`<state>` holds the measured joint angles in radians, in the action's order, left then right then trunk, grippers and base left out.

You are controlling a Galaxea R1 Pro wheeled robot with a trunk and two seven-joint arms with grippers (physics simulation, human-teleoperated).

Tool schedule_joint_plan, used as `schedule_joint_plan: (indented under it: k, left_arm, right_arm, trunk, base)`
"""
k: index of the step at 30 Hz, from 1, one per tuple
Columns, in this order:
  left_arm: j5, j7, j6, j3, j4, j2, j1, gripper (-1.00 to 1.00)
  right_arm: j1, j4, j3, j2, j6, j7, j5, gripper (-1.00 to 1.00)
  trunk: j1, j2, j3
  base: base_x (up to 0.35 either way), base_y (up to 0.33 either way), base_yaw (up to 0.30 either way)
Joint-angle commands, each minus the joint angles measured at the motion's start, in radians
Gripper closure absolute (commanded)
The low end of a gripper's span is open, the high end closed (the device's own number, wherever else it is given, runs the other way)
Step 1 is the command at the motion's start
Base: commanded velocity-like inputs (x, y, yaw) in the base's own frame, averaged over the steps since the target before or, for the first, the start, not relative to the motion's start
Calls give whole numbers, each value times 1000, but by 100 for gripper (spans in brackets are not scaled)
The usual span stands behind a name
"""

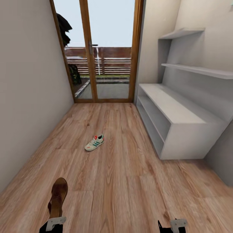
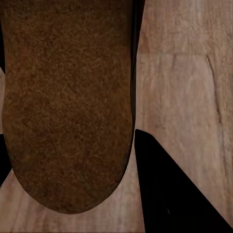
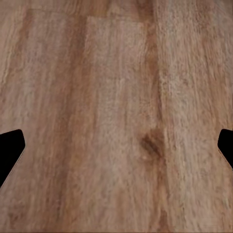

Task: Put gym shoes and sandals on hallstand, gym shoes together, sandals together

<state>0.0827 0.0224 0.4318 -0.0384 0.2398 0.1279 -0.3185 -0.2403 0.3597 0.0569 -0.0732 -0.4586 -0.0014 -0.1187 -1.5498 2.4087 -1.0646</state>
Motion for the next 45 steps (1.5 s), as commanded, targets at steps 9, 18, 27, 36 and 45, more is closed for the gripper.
schedule_joint_plan:
  k: [9,18,27,36,45]
  left_arm:
    - [5,2,2,0,-1,0,-1,100]
    - [5,2,15,0,-1,1,-1,100]
    - [5,2,16,0,-1,1,-1,100]
    - [5,2,16,0,-1,2,-1,100]
    - [5,2,16,0,-1,4,-1,100]
  right_arm:
    - [0,-1,6,1,-3,0,-10,-100]
    - [-1,-1,6,1,-3,-2,-10,-100]
    - [0,-1,6,1,-3,-2,-10,-100]
    - [0,-2,6,1,-3,-2,-10,-100]
    - [-1,-1,6,1,-3,-2,-10,-100]
  trunk:
    - [0,0,-1]
    - [0,0,-1]
    - [0,0,-1]
    - [0,0,-1]
    - [0,0,-1]
  base:
    - [339,0,2]
    - [340,0,200]
    - [319,-72,276]
    - [280,-160,278]
    - [265,-167,279]
